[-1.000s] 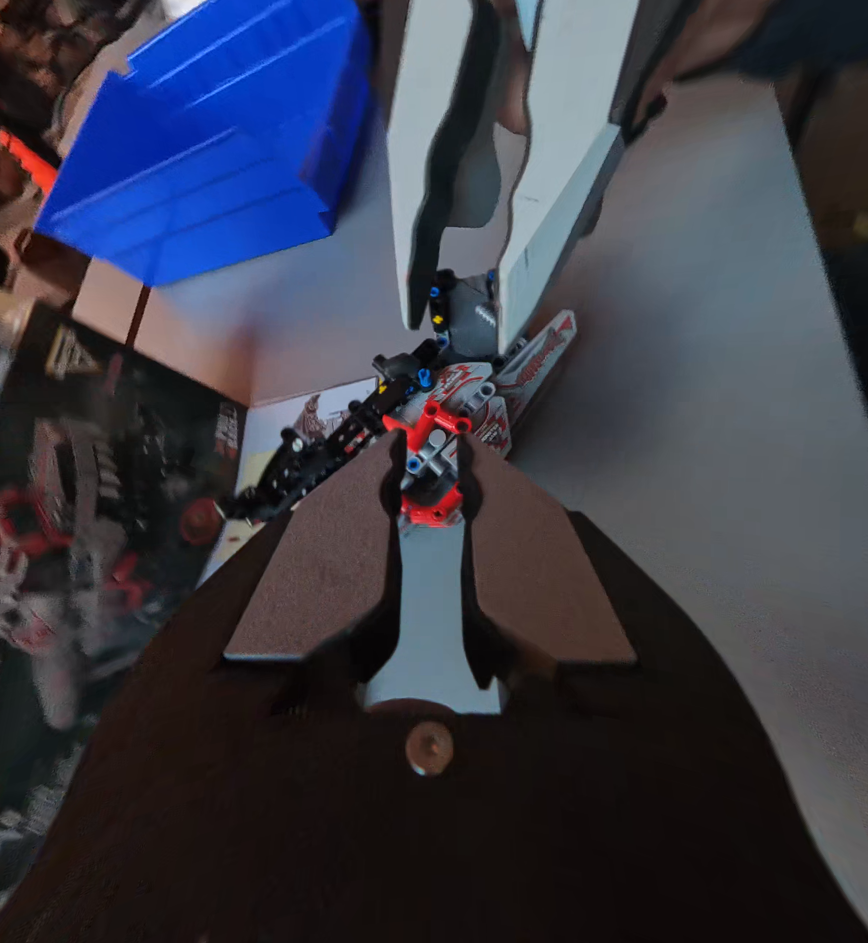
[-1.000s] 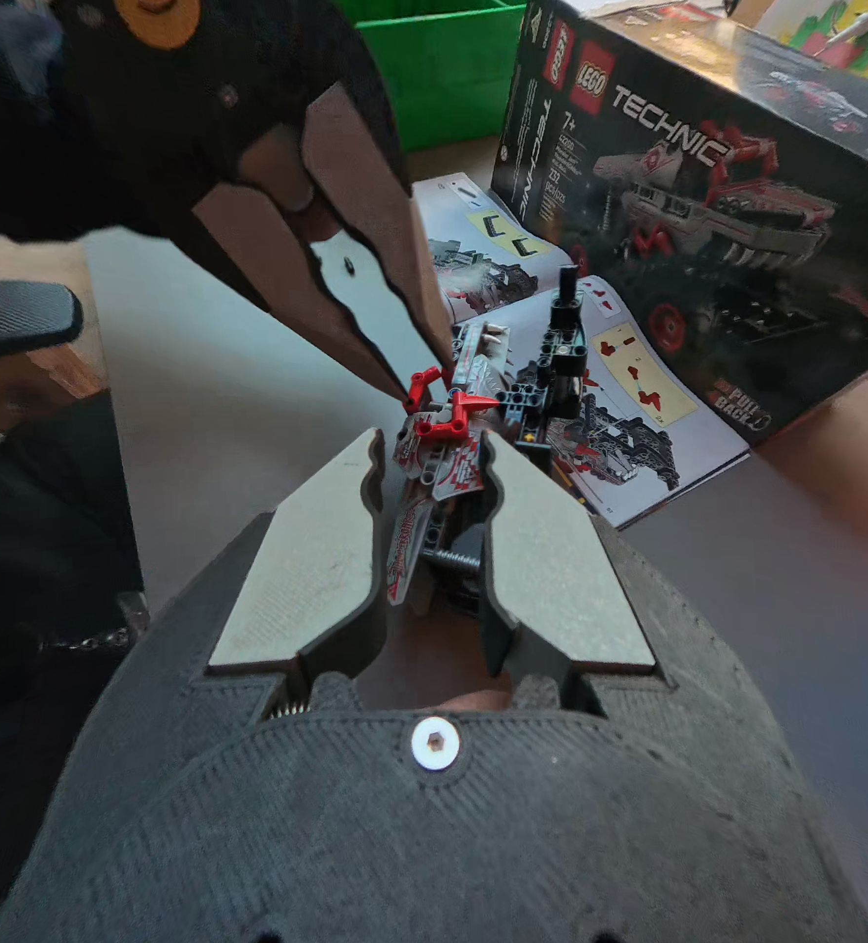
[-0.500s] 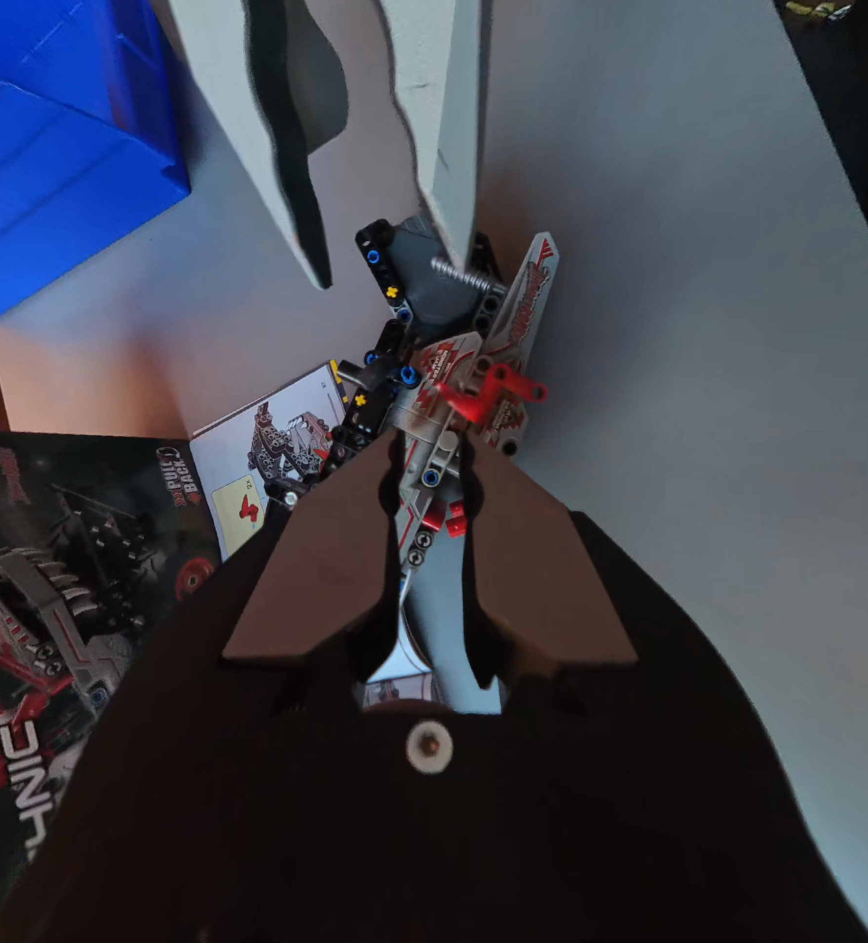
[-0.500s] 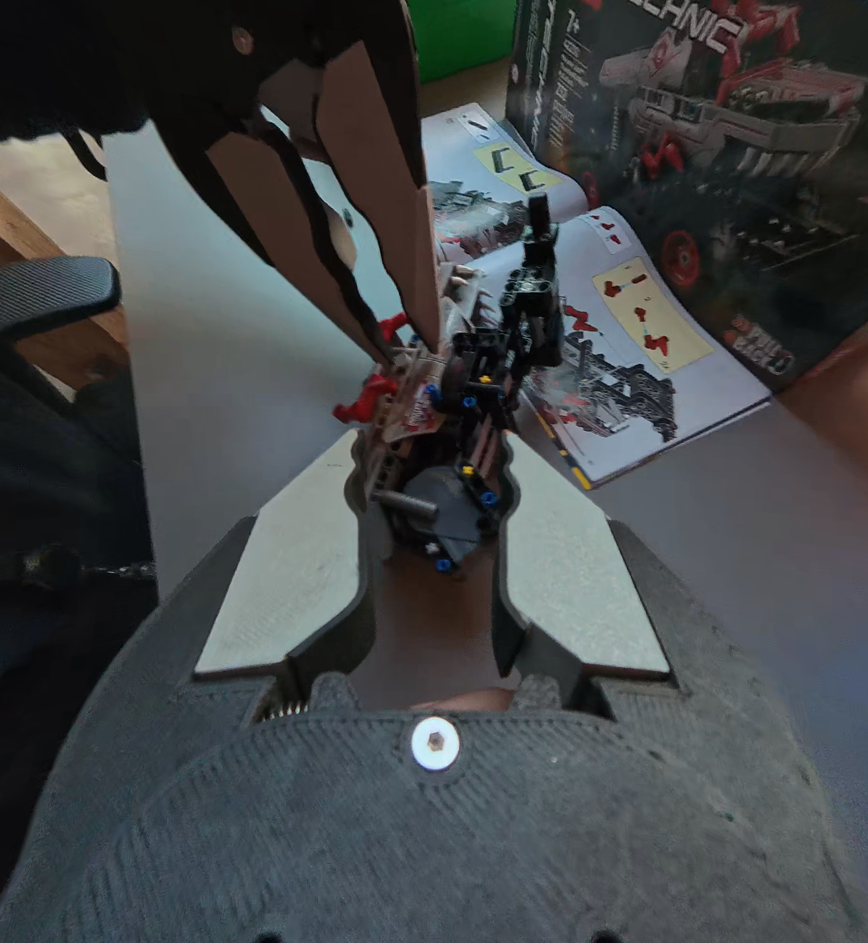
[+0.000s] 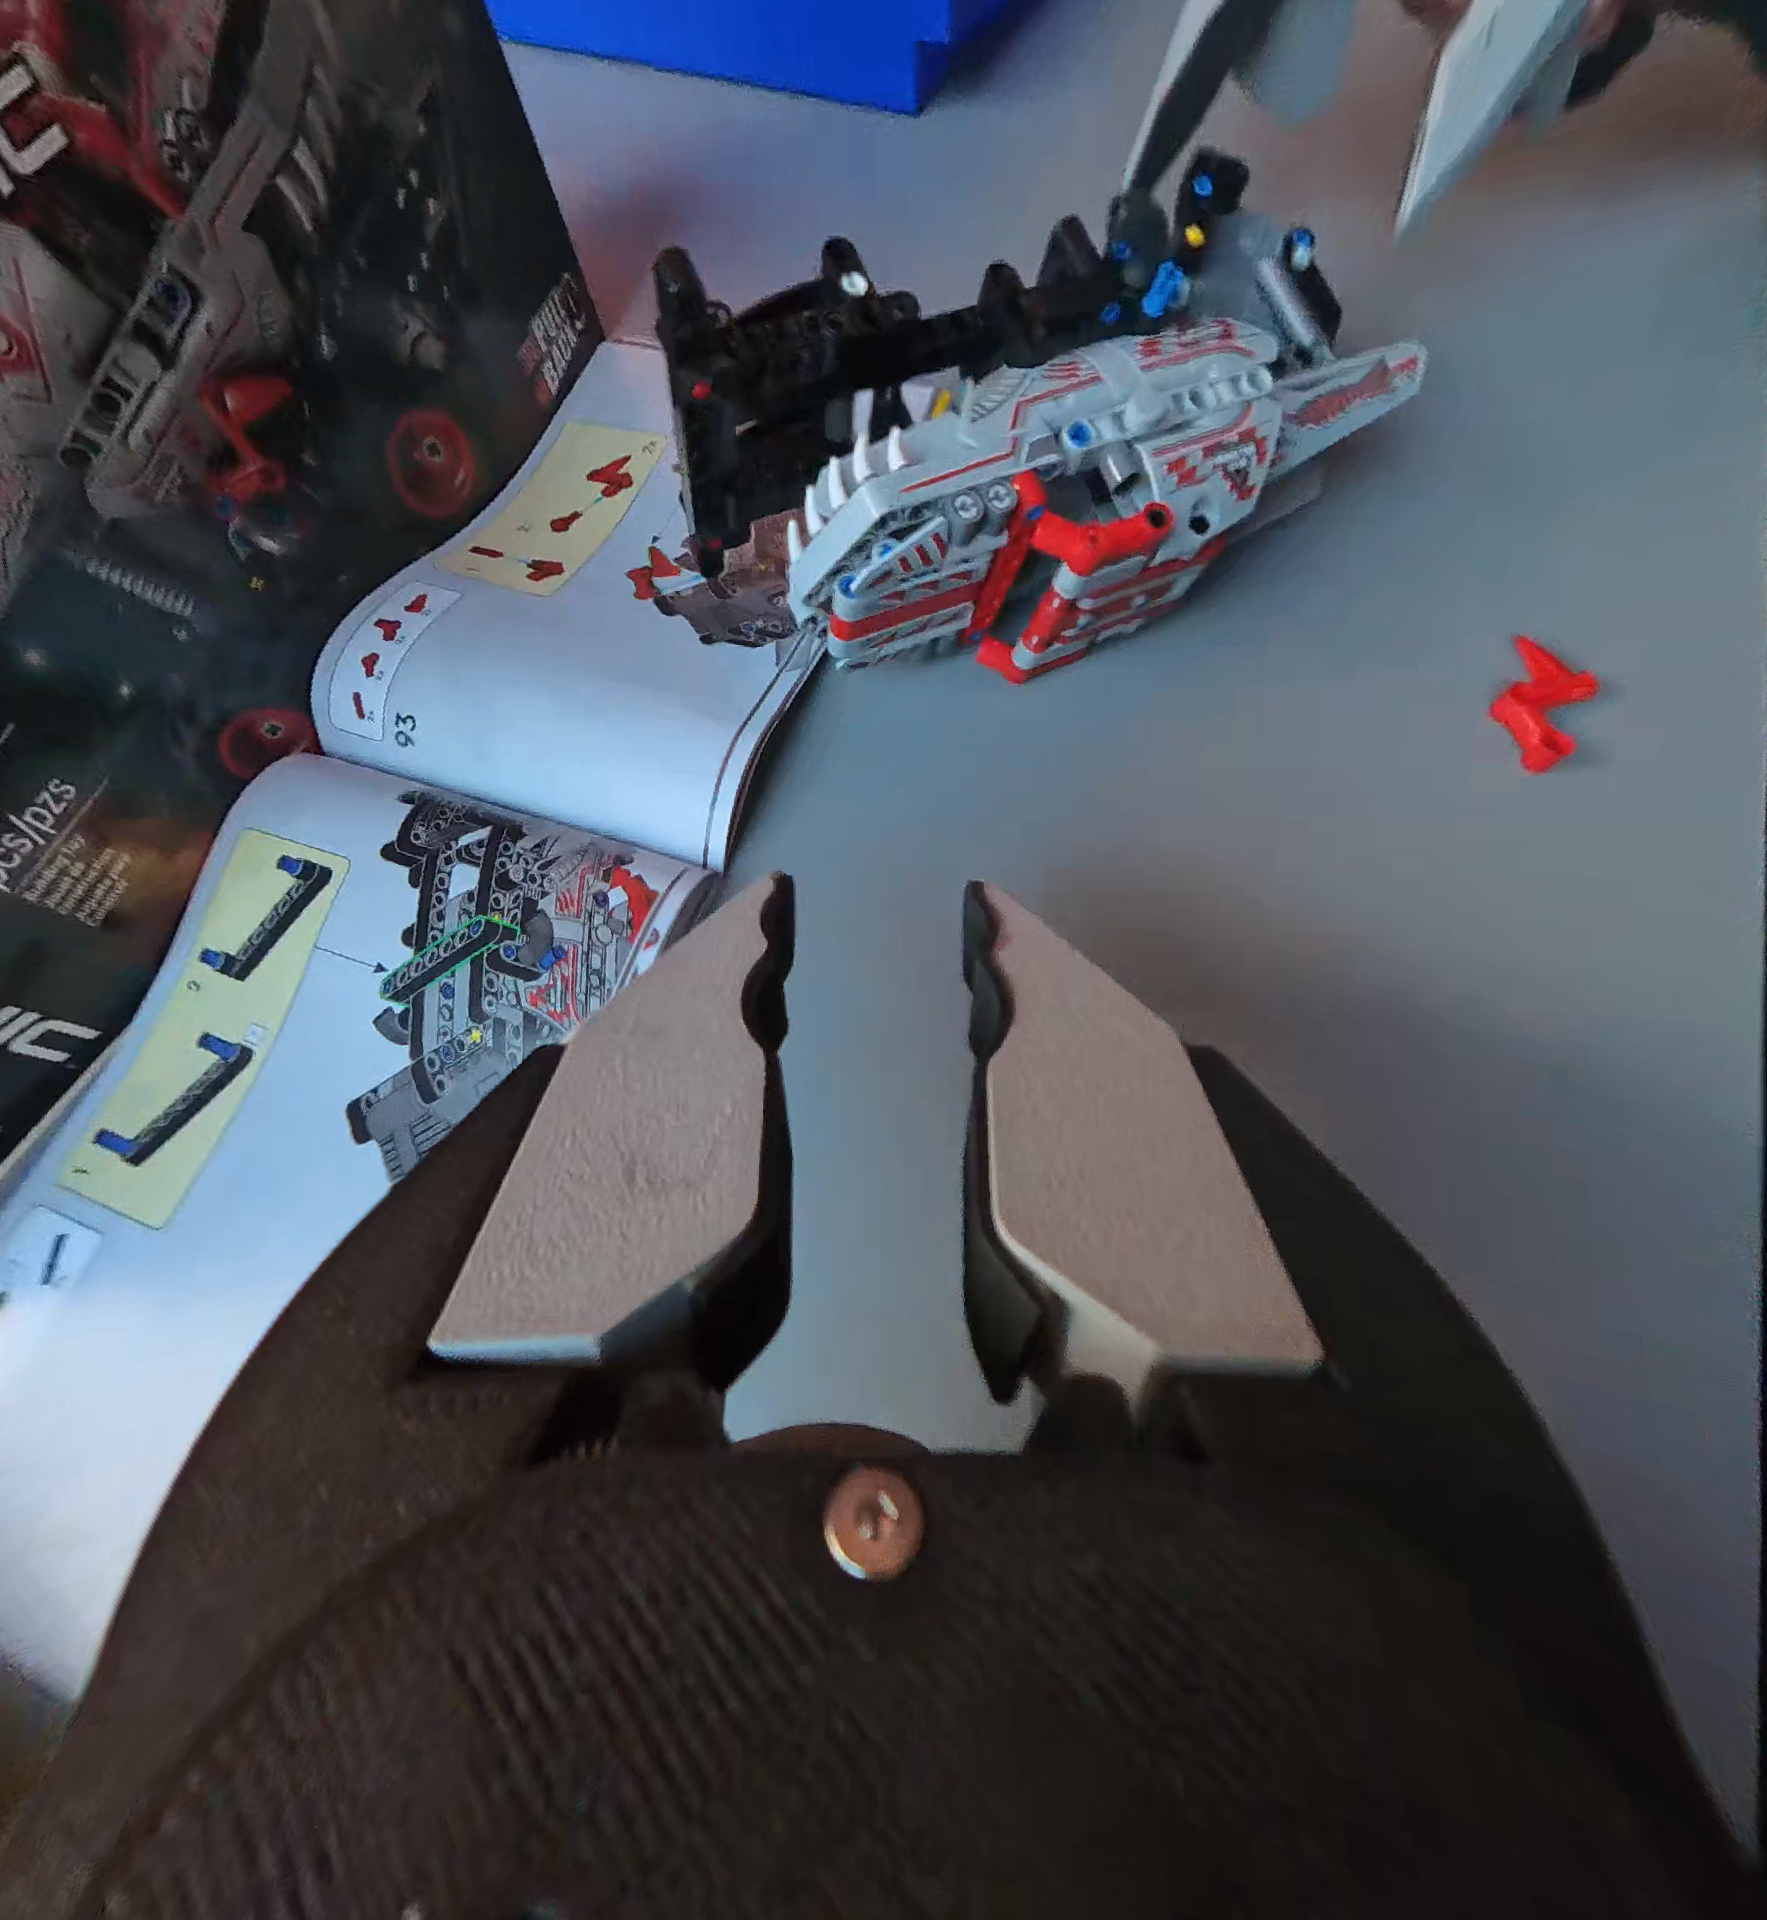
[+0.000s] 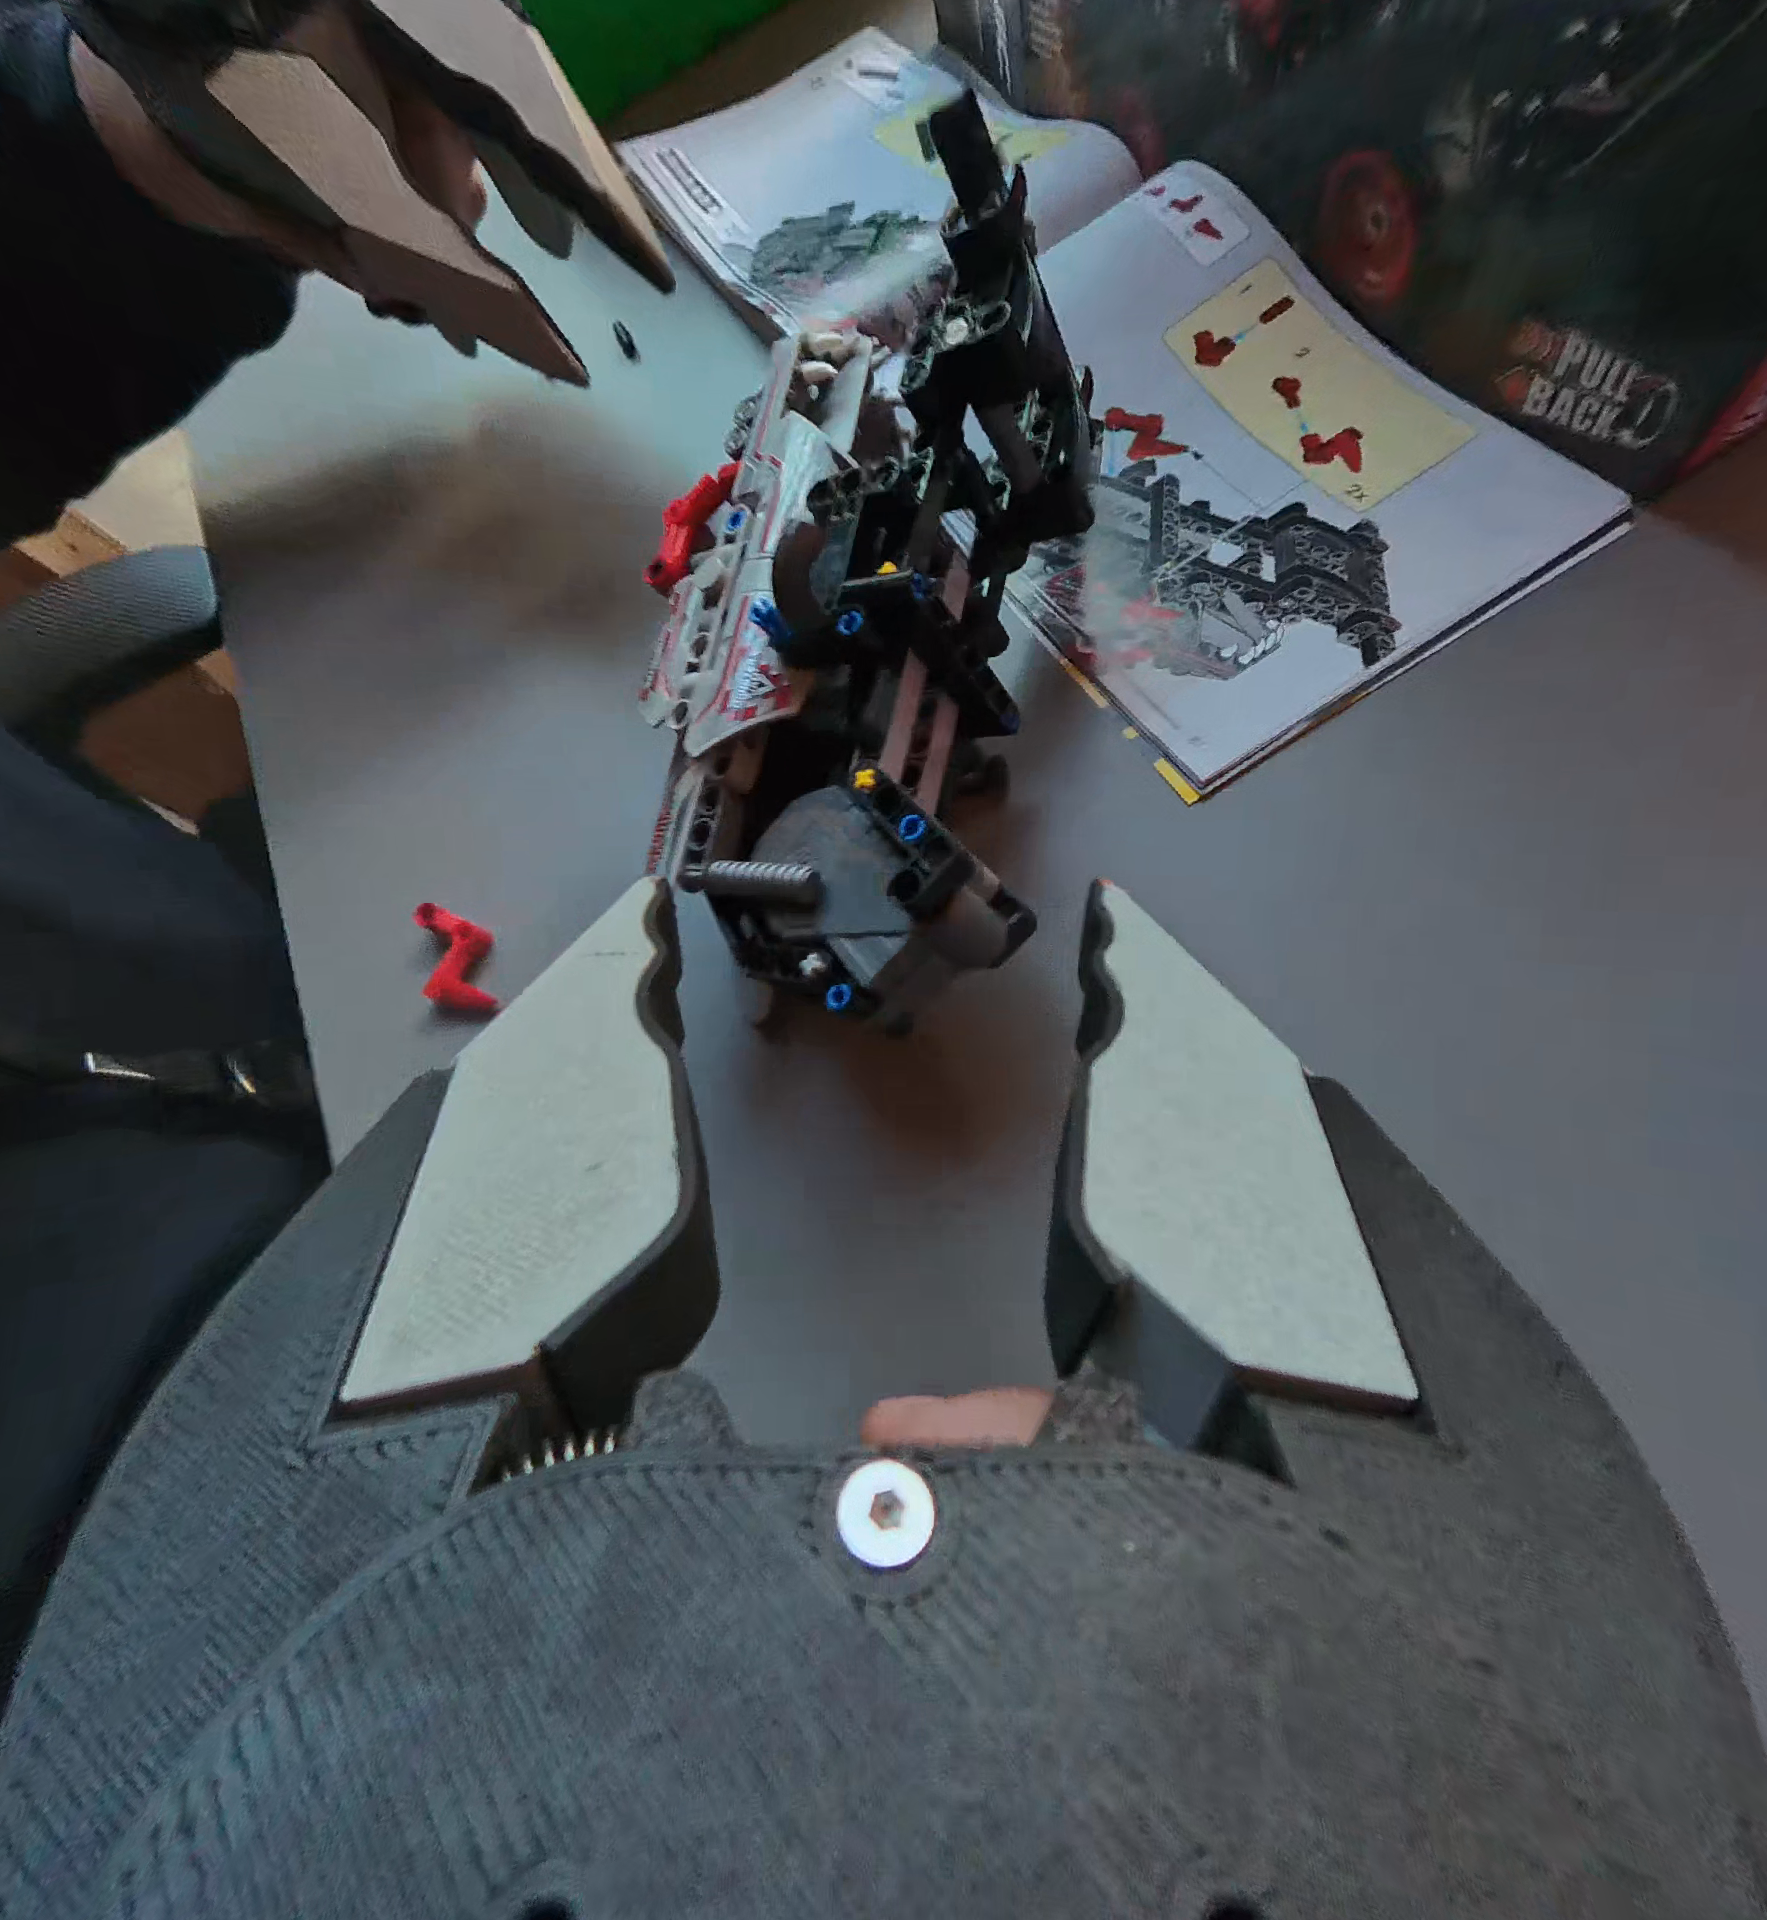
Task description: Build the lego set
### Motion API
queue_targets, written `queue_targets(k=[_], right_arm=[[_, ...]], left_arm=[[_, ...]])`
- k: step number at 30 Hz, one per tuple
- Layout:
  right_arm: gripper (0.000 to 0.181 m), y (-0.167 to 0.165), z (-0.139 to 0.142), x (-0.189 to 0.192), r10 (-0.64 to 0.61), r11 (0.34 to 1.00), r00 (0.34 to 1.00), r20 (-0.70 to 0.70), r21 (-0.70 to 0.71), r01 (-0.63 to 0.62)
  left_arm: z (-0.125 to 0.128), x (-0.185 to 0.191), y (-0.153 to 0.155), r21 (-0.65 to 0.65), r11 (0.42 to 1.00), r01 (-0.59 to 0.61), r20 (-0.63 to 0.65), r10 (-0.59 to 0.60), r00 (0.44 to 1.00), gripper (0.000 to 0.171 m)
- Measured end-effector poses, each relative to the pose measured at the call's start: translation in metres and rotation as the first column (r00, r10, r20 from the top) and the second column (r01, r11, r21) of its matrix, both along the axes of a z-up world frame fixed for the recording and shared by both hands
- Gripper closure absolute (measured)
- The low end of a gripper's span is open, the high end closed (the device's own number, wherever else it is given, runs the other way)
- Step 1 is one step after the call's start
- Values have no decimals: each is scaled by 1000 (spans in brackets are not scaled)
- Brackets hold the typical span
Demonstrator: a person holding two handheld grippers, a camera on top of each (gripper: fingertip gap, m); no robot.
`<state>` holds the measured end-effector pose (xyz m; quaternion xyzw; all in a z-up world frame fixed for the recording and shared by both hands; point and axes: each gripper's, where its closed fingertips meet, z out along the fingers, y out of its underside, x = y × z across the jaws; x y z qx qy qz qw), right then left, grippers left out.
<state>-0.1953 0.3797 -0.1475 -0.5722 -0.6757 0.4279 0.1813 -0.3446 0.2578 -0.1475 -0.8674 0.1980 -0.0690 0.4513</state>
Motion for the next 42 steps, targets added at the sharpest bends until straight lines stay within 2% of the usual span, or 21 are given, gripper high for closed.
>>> queue_targets(k=[3, 6, 8, 11, 13, 15, 16, 19, 20, 21, 22, 23, 24, 27, 30, 32, 33, 35, 37, 40, 42], right_arm=[[106, -8, -12, -6, 46, 993, 998, 52, -115, -40], [124, -13, -14, -11, 91, 977, 995, 30, -199, -83], [136, -16, -11, -12, 121, 969, 993, 1, -217, -118], [160, -12, -6, -14, 132, 980, 990, -44, -143, -137], [159, -12, -6, -13, 152, 983, 987, -43, -99, -156], [136, -10, -9, -14, 138, 985, 990, -15, -98, -139], [134, -7, -10, -13, 132, 986, 991, -5, -105, -132], [122, -6, -13, -5, 124, 976, 992, 10, -182, -120], [110, -7, -18, -2, 122, 968, 992, 40, -227, -110], [110, -8, -22, 0, 129, 958, 989, 66, -266, -107], [112, -10, -23, 2, 134, 948, 989, 67, -300, -108], [112, -9, -23, 2, 135, 941, 989, 58, -321, -110], [108, -8, -24, 2, 132, 937, 990, 55, -332, -106], [112, -5, -24, 5, 135, 922, 989, 66, -374, -101], [117, -6, -23, 8, 148, 904, 986, 81, -415, -102], [117, -6, -23, 6, 147, 905, 986, 76, -412, -103], [117, -5, -23, 5, 142, 907, 988, 67, -408, -103], [119, 1, -22, 4, 115, 921, 991, 63, -380, -82], [122, 17, -13, 6, 33, 958, 999, 38, -287, -21], [139, 22, 19, 21, -37, 985, 996, -78, -173, 22], [144, 3, 34, 35, -18, 993, 992, -123, -121, 3]], left_arm=[[11, 6, 19, 63, 998, 0, 178, -11, 984, 137], [23, 21, 47, 65, 996, 69, 367, -88, 926, 124], [25, 27, 63, 25, 992, 122, 407, -122, 905, 114], [31, 34, 77, 48, 981, 190, 438, -191, 879, 115], [26, 38, 79, 9, 973, 230, 455, -209, 865, 116], [19, 45, 76, -16, 960, 280, 453, -243, 858, 122], [18, 46, 75, -1, 960, 282, 438, -253, 863, 127], [14, 54, 60, 3, 940, 343, 414, -313, 855, 156], [14, 61, 47, -5, 917, 399, 431, -357, 828, 162], [14, 68, 35, -15, 891, 454, 447, -400, 800, 165], [9, 68, 31, -39, 892, 450, 440, -389, 809, 164], [4, 63, 35, -76, 914, 399, 429, -331, 840, 153], [4, 63, 35, -102, 918, 384, 460, -299, 836, 146], [19, 70, 39, -83, 943, 321, 583, -215, 783, 117], [18, 74, 44, -87, 965, 247, 609, -145, 780, 111], [13, 84, 44, -101, 958, 269, 635, -146, 759, 118], [9, 86, 45, -115, 956, 272, 617, -146, 773, 122], [2, 84, 47, -138, 960, 243, 560, -127, 818, 115], [-3, 78, 44, -168, 964, 207, 497, -99, 862, 110], [0, 63, 27, -140, 981, 137, 395, -72, 916, 114], [7, 67, 9, -112, 982, 150, 384, -96, 918, 128]])
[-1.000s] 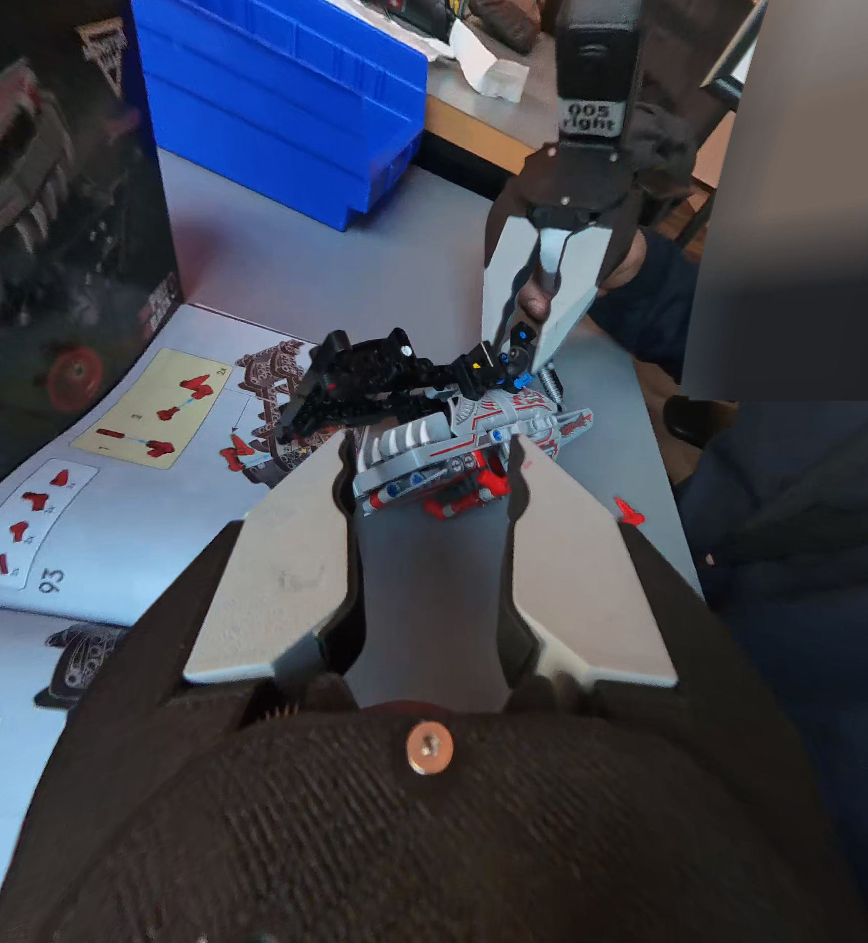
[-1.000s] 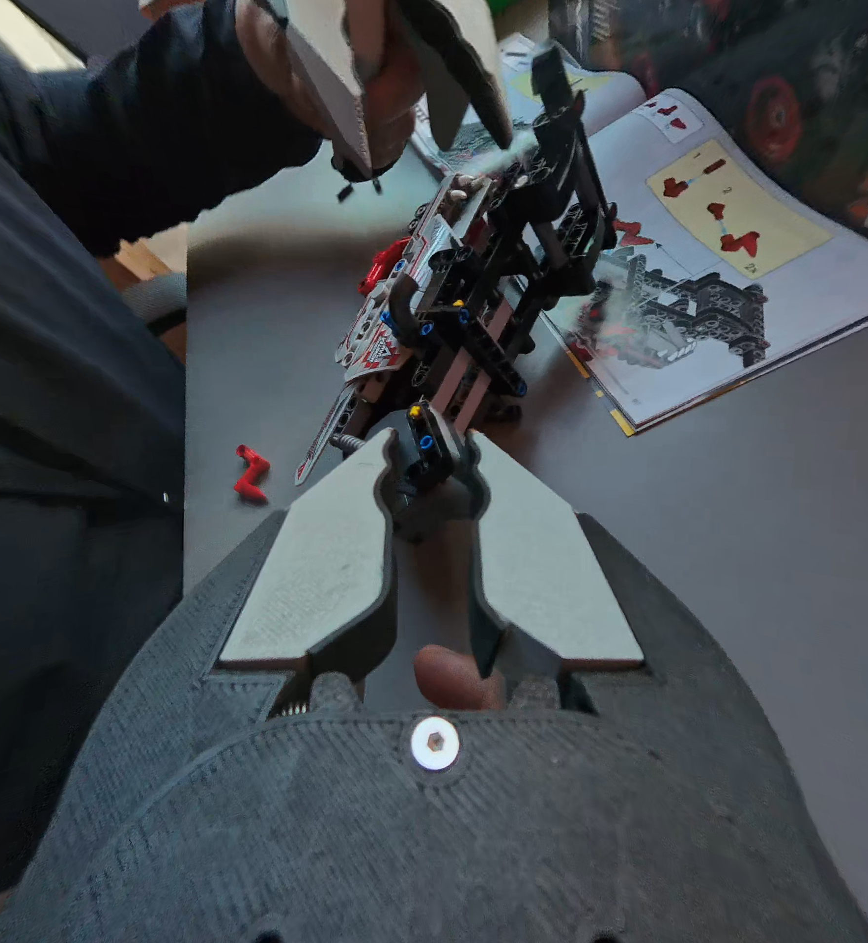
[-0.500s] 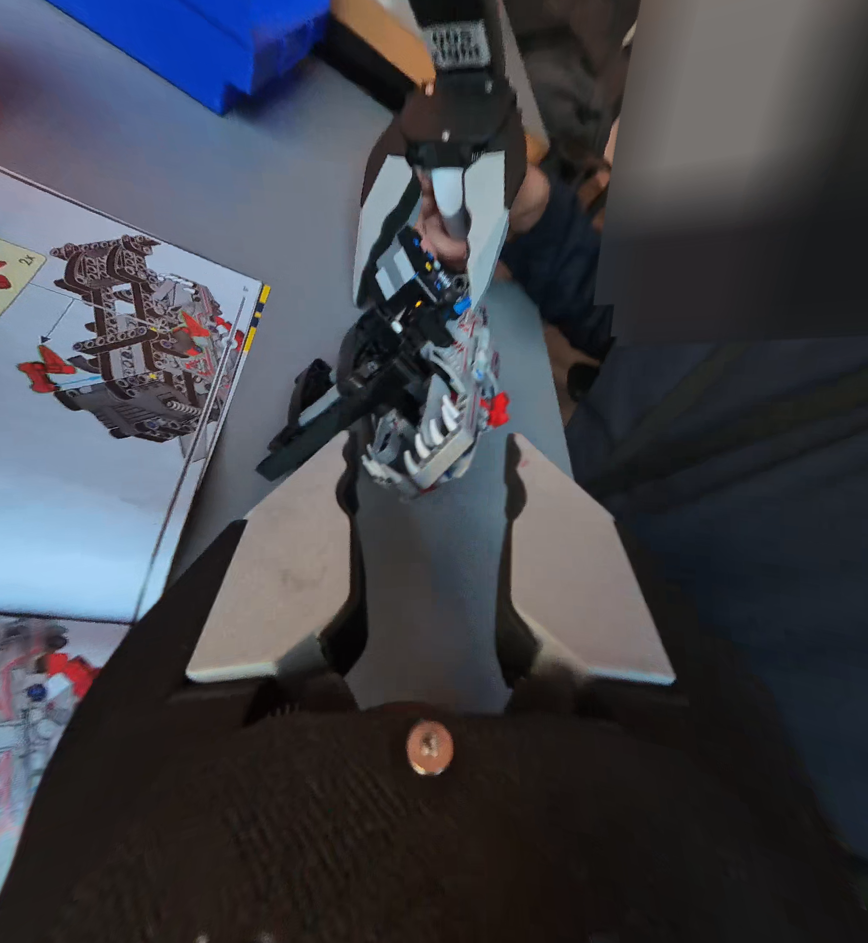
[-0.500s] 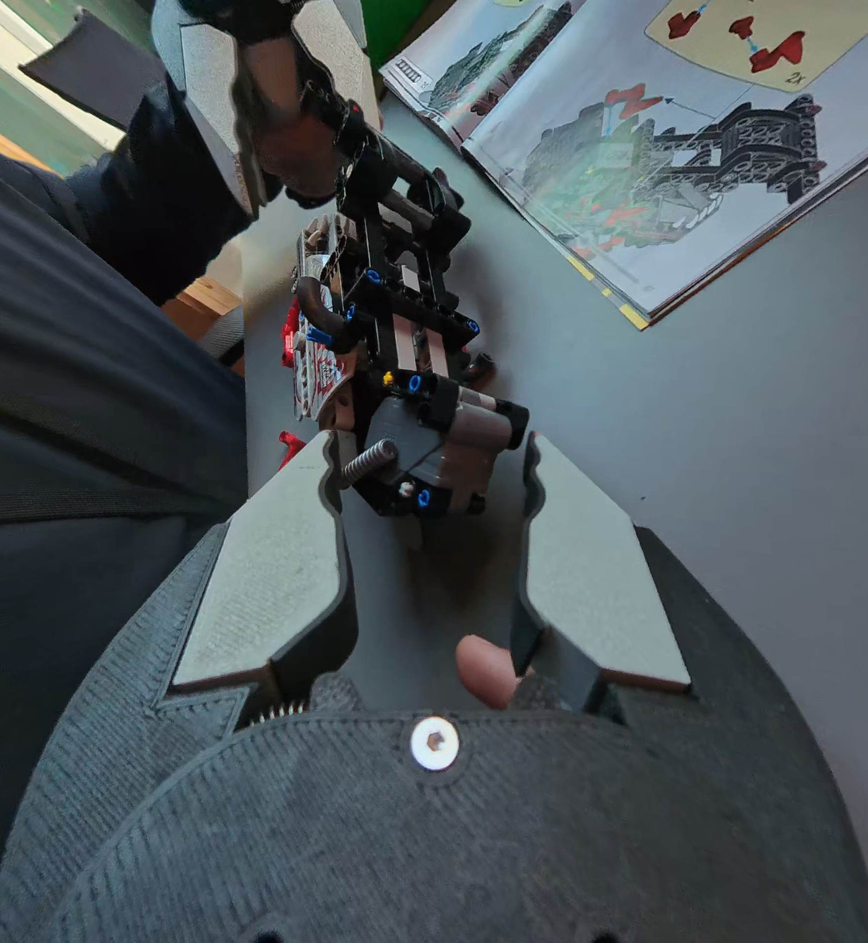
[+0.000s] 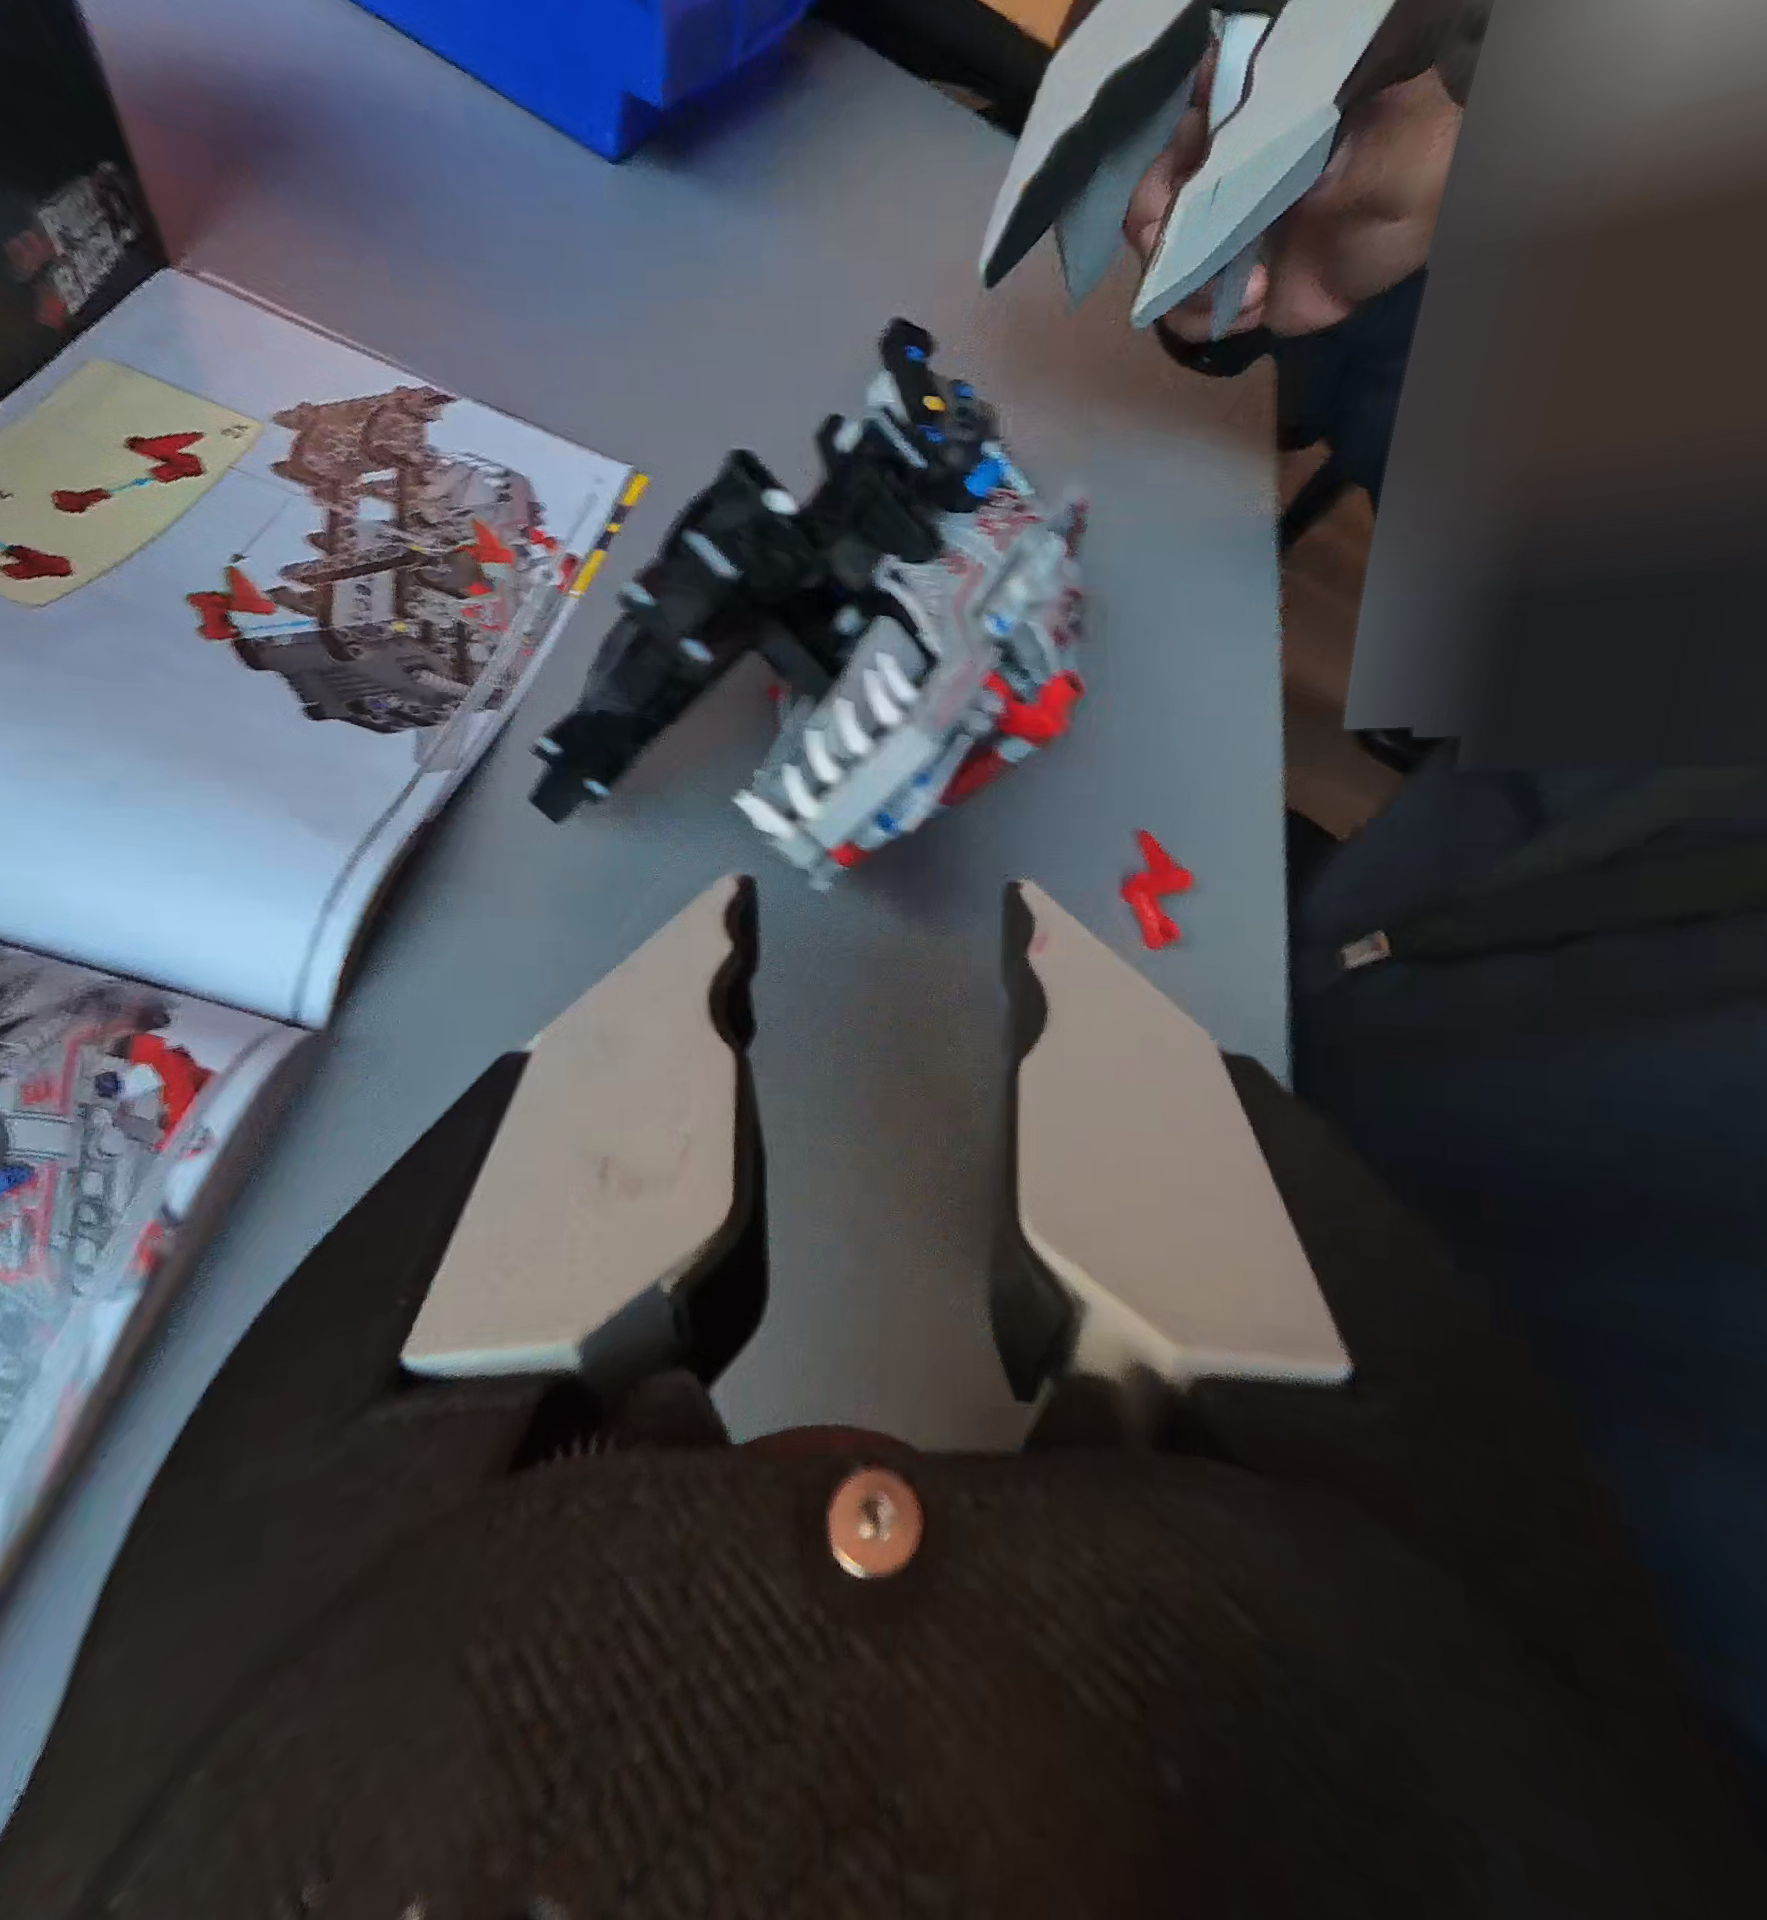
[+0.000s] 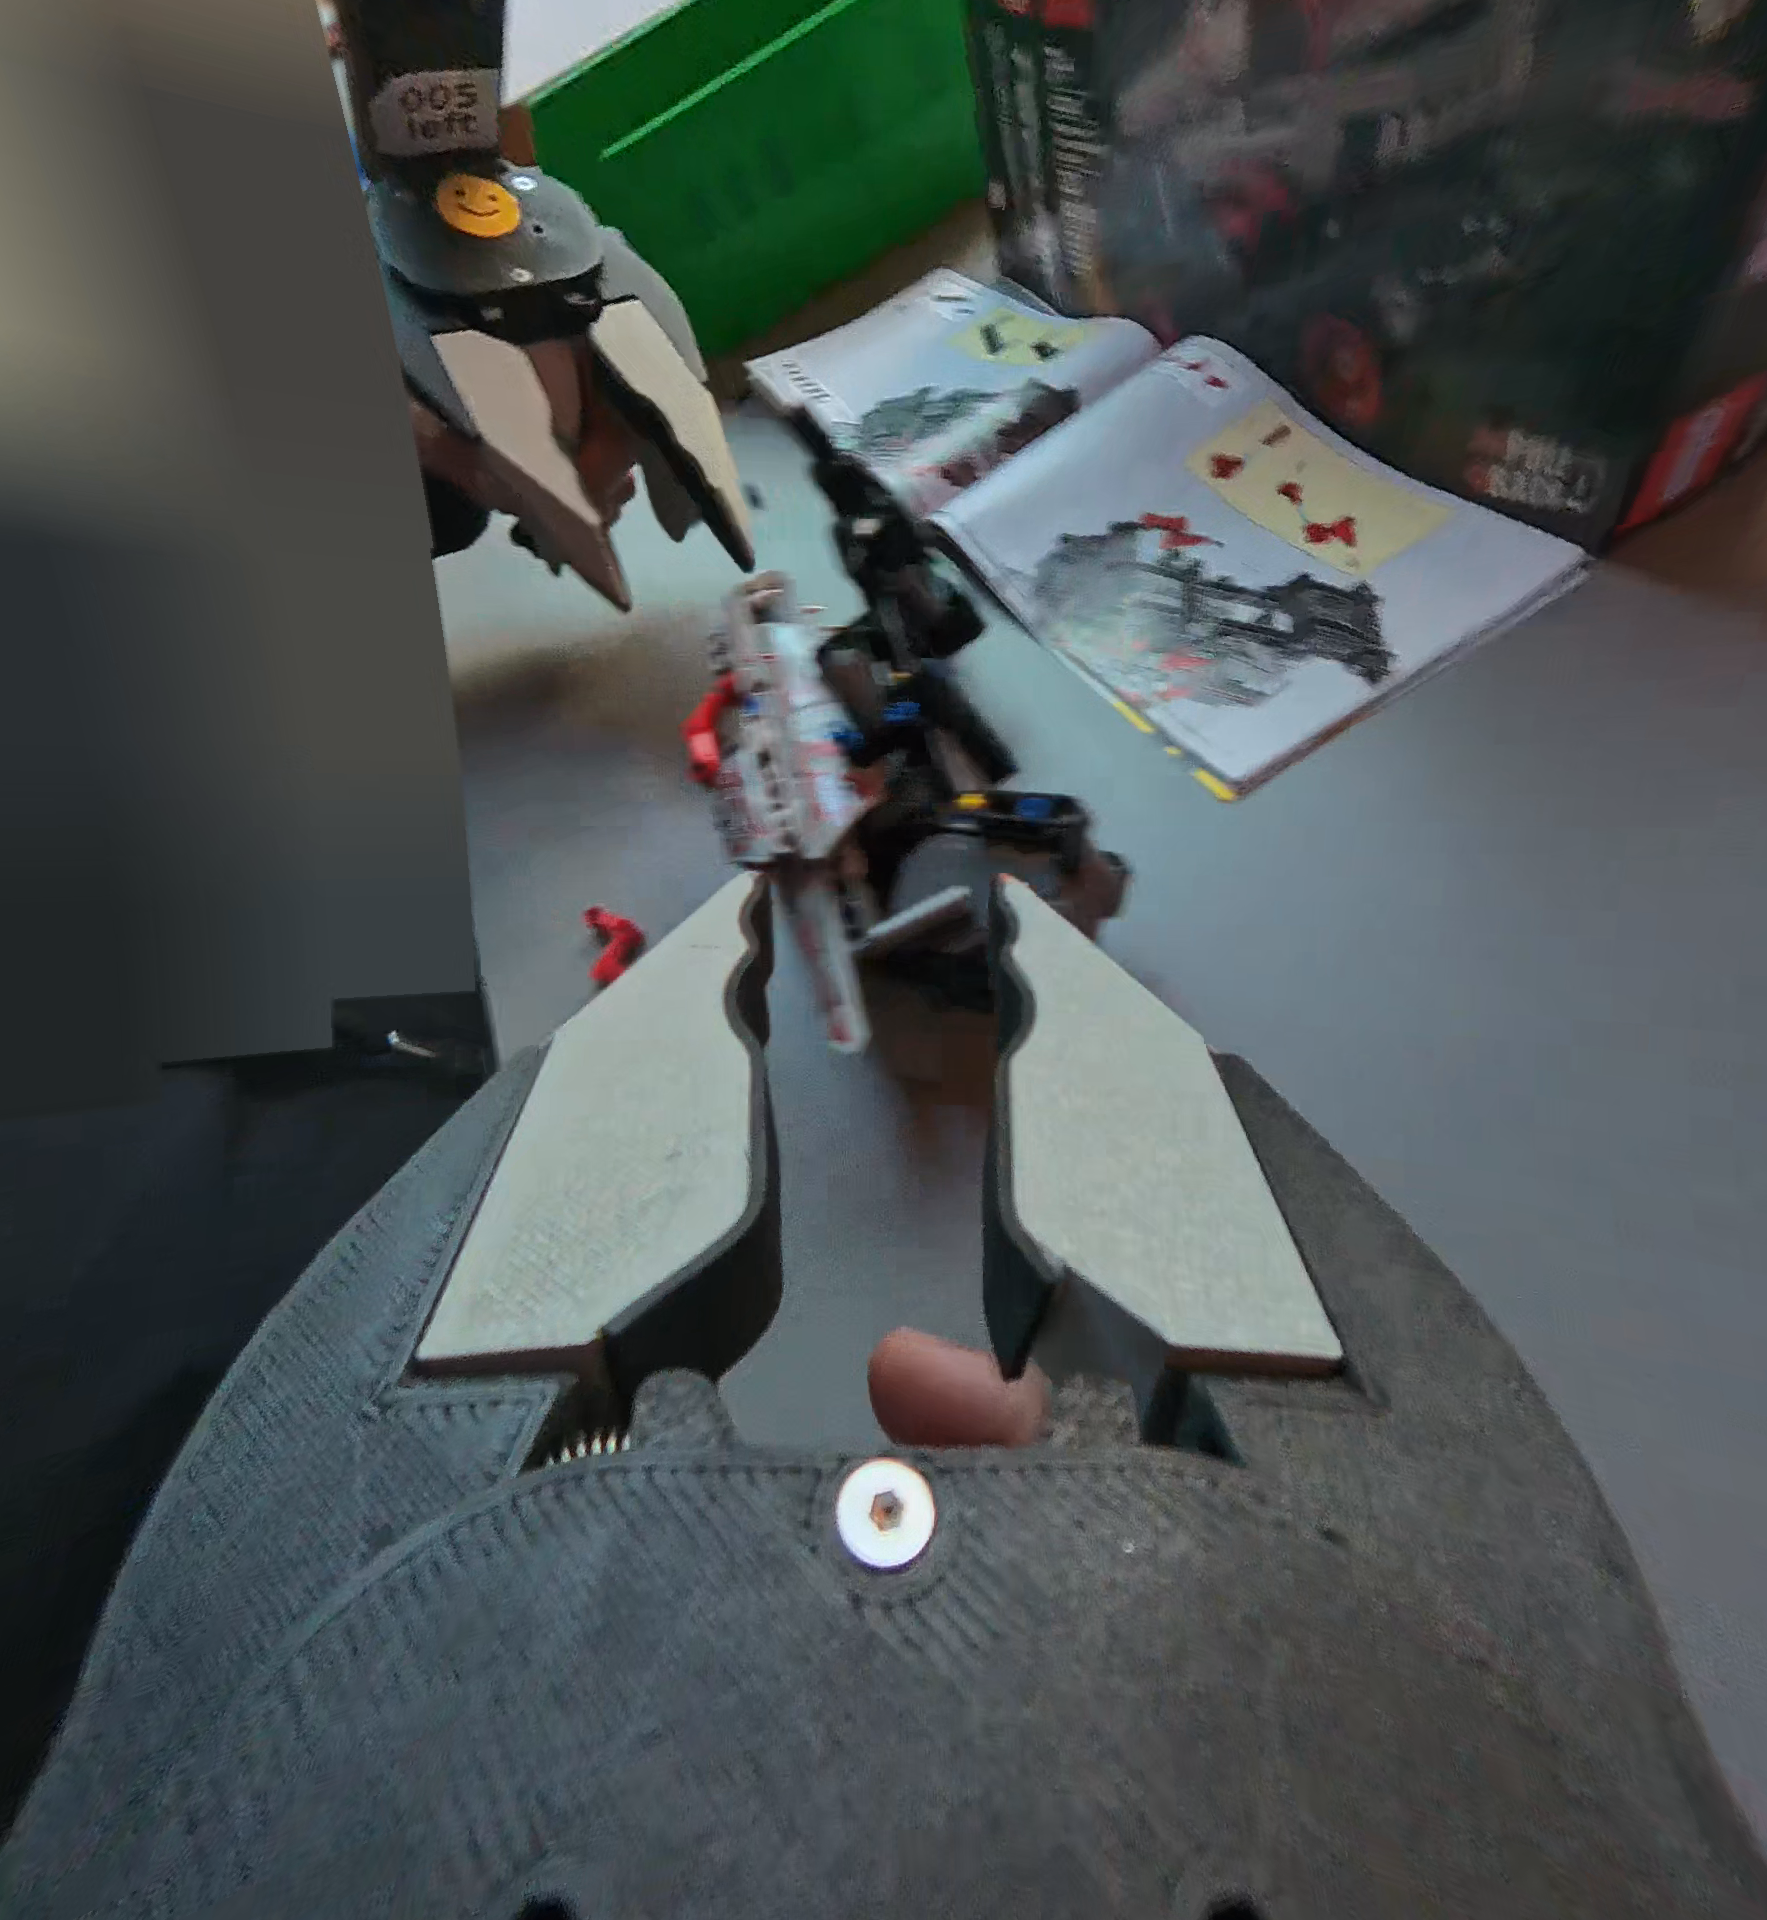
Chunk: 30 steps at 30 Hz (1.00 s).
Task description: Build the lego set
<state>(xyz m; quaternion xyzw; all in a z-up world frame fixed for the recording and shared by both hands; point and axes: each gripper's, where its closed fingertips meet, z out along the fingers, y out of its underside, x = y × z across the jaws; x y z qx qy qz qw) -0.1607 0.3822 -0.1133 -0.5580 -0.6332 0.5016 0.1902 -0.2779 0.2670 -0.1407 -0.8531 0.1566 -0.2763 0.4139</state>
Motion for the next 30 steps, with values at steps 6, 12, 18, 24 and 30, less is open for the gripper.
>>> queue_targets(k=[6, 12, 18, 24, 30], right_arm=[[151, -100, -22, 14, 120, 975, 993, 18, 188, -121], [145, -134, -77, 1, 170, 896, 964, 205, 376, -238], [170, -139, -82, -1, 187, 863, 962, 198, 435, -257], [177, -137, -63, -4, 188, 851, 974, 127, 473, -226], [152, -127, 16, -1, 99, 915, 963, -249, 403, 10]], left_arm=[[-5, 80, -34, 21, 987, 162, -39, -161, 986, 134], [-51, 109, -37, -62, 977, 204, -309, -213, 927, 138], [-55, 113, -23, -22, 987, 162, -396, -157, 905, 161], [-51, 109, -13, 63, 991, 121, -440, -81, 894, 167], [25, 115, -1, 412, 911, -3, -86, 42, 995, 167]])
